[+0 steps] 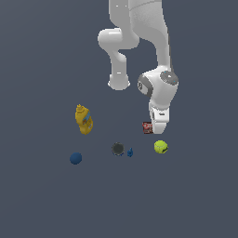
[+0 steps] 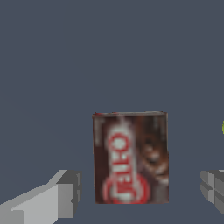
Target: Pick up a designated object from a clutter of objects.
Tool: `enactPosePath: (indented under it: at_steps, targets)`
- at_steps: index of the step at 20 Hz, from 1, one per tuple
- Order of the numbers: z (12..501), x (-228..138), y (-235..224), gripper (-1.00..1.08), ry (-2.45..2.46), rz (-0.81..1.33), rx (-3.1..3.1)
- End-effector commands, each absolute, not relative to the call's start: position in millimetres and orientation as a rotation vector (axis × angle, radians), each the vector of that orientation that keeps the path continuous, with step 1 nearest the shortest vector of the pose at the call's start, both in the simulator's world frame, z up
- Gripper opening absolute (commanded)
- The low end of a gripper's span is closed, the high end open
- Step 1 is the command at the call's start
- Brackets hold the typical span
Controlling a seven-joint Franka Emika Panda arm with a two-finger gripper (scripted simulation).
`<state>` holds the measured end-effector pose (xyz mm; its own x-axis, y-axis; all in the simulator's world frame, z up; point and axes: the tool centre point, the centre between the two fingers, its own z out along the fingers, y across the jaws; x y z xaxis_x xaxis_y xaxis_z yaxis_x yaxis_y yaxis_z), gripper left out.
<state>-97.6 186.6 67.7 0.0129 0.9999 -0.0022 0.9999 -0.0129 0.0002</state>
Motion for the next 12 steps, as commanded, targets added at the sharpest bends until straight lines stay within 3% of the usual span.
enactPosePath:
  at_steps: [1,12]
  targets:
    - [66,-99,188,1.0,2.223,0.0,2.219]
    - [45,-100,188,1.0,2.222,-0.001,2.221]
